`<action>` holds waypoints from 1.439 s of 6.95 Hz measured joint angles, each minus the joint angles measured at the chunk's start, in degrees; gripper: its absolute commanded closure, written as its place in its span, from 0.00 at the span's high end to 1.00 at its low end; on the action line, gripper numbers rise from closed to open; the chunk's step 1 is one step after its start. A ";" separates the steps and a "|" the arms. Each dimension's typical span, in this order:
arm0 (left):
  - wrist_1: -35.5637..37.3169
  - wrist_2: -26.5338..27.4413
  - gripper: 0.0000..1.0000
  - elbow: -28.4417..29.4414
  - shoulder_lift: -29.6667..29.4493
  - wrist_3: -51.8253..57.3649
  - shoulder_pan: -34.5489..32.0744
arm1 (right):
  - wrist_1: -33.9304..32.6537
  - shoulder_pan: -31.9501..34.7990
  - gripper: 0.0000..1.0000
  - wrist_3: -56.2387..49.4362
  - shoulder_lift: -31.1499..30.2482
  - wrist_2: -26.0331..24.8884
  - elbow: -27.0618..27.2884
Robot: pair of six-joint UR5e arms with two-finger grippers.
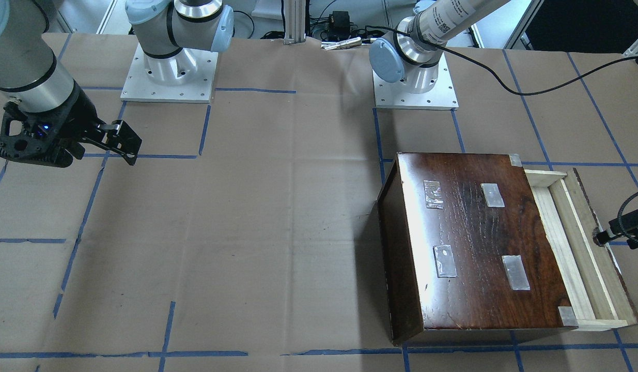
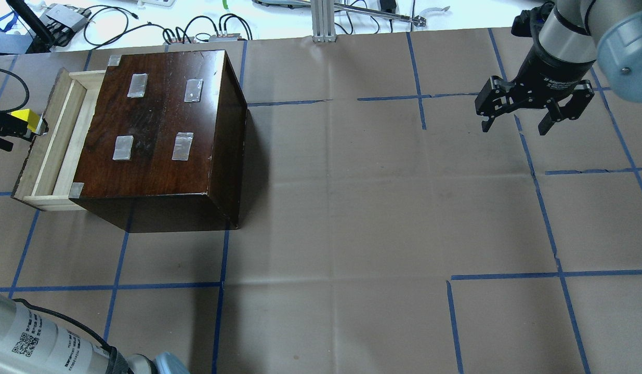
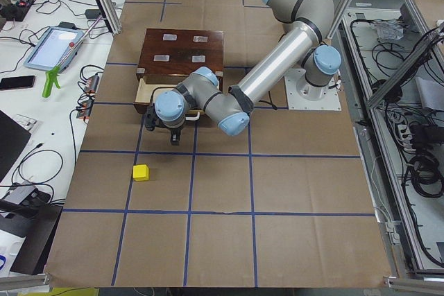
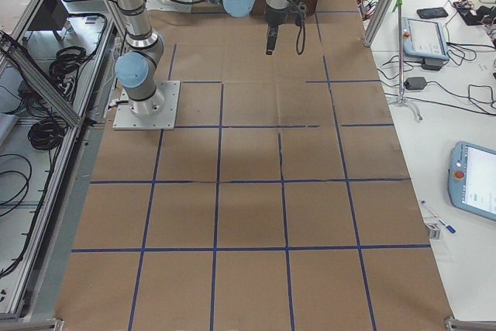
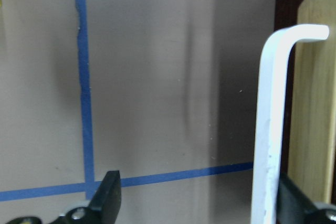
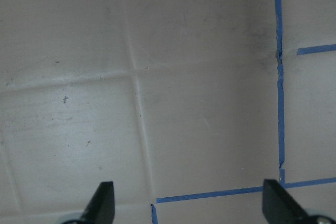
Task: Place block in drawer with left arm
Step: 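Release the handle and move the left gripper over the yellow cube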
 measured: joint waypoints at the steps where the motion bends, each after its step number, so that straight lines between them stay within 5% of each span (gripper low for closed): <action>1: -0.23 0.27 1.00 0.46 0.22 -0.01 0.02 | 0.00 0.00 1.00 -0.02 -0.01 0.00 0.01; 6: -0.06 6.53 1.00 8.87 -0.03 -0.66 -0.31 | 0.00 0.00 1.00 -0.03 -0.01 0.00 0.01; 10: -3.44 9.24 1.00 29.99 -14.13 -0.58 -0.32 | 0.00 0.00 1.00 0.02 0.01 0.00 0.01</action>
